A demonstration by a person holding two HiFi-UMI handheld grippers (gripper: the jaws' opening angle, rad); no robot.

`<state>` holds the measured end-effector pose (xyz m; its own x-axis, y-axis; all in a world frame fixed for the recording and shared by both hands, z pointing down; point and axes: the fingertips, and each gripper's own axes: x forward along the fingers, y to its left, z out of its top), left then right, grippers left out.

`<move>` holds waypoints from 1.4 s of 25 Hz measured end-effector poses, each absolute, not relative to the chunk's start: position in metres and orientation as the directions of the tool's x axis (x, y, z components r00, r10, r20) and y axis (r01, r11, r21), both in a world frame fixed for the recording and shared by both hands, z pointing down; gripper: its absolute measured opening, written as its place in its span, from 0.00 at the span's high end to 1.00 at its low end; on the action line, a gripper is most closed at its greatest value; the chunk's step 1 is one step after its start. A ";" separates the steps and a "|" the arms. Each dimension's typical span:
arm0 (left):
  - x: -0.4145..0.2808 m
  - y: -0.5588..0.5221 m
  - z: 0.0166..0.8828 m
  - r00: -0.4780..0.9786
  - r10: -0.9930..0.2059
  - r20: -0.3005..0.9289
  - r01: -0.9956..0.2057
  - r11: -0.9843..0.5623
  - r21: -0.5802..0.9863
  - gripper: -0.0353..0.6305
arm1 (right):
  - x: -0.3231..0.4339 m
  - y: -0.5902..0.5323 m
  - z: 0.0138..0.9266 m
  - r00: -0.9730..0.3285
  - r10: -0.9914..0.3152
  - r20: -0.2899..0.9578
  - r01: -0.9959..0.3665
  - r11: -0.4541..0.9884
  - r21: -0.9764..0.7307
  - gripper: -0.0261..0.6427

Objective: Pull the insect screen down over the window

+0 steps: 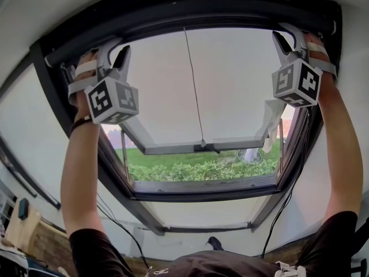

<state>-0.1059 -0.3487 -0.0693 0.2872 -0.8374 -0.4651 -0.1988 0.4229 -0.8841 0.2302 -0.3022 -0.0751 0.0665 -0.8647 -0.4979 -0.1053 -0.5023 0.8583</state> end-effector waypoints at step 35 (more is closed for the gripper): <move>-0.096 -0.360 -0.066 0.230 -0.887 -0.401 -0.122 0.383 -0.916 0.85 | 0.228 -0.314 -0.069 0.169 -0.908 -0.383 0.027 -0.385 0.923 0.85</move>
<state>-0.0957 -0.3604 -0.0661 0.2300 -0.8866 -0.4014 -0.1215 0.3830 -0.9157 0.2282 -0.3142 -0.0689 0.1690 -0.9080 -0.3834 0.0270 -0.3845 0.9227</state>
